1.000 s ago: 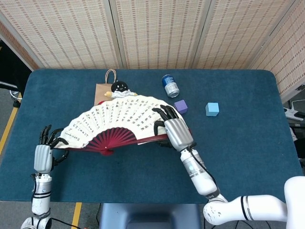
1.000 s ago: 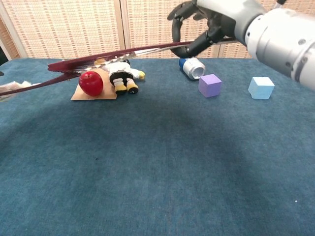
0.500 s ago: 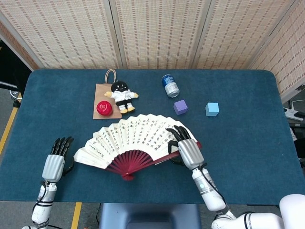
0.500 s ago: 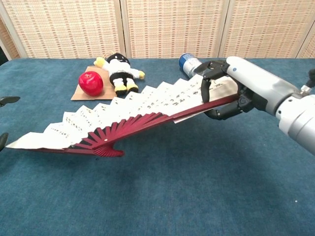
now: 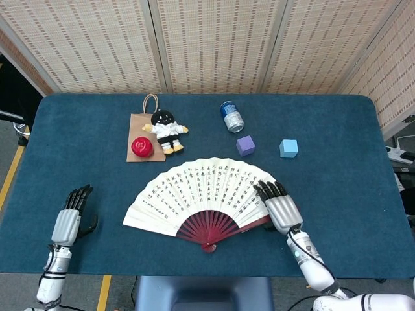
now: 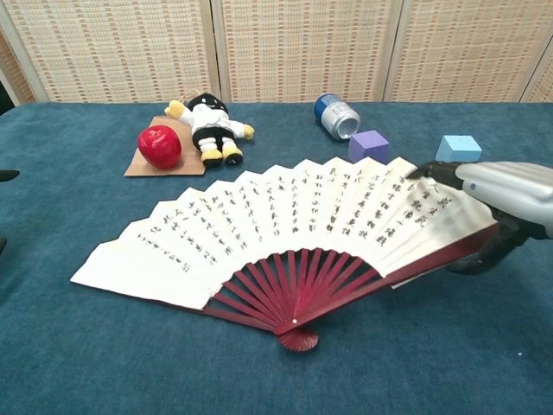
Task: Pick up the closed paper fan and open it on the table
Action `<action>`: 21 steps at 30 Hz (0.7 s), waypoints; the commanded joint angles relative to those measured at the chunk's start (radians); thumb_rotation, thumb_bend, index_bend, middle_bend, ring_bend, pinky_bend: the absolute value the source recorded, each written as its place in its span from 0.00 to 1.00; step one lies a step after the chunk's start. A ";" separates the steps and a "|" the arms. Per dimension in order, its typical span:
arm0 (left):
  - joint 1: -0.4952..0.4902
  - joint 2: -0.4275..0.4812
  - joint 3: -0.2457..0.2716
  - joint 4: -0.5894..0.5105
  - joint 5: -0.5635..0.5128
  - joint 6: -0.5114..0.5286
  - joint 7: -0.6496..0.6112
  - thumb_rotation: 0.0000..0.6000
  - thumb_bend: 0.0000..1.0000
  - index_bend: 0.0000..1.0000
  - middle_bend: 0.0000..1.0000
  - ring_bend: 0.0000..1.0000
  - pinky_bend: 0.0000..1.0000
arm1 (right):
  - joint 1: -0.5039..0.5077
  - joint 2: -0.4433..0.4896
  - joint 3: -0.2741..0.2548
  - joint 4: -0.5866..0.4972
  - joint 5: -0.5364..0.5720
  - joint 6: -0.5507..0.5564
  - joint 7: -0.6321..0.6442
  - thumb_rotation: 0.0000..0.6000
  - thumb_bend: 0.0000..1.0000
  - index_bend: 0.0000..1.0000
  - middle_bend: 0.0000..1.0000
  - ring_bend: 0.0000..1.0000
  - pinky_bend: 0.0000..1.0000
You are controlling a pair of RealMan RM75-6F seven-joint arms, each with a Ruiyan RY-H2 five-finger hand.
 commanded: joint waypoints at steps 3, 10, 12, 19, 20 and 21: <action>-0.004 0.239 0.014 -0.365 -0.003 -0.065 0.018 1.00 0.48 0.00 0.00 0.00 0.02 | 0.065 0.161 -0.017 -0.128 0.193 -0.115 -0.148 1.00 0.07 0.00 0.00 0.00 0.00; 0.018 0.454 0.061 -0.648 0.006 -0.093 0.137 1.00 0.48 0.00 0.00 0.00 0.04 | -0.051 0.375 -0.045 -0.282 -0.002 0.029 -0.004 1.00 0.06 0.00 0.00 0.00 0.00; 0.036 0.509 0.074 -0.706 0.011 -0.073 0.241 1.00 0.48 0.00 0.00 0.00 0.04 | -0.160 0.409 -0.077 -0.280 -0.168 0.196 0.062 1.00 0.06 0.00 0.00 0.00 0.00; 0.077 0.694 0.097 -0.957 0.013 -0.031 0.473 1.00 0.47 0.00 0.00 0.00 0.03 | -0.492 0.341 -0.160 -0.024 -0.483 0.625 0.285 1.00 0.07 0.00 0.00 0.00 0.00; 0.077 0.697 0.097 -0.959 0.022 -0.027 0.486 1.00 0.47 0.00 0.00 0.00 0.03 | -0.517 0.318 -0.154 0.022 -0.479 0.638 0.310 1.00 0.07 0.00 0.00 0.00 0.00; 0.075 0.698 0.100 -0.960 0.025 -0.034 0.484 1.00 0.47 0.00 0.00 0.00 0.03 | -0.524 0.311 -0.151 0.044 -0.471 0.629 0.318 1.00 0.07 0.00 0.00 0.00 0.00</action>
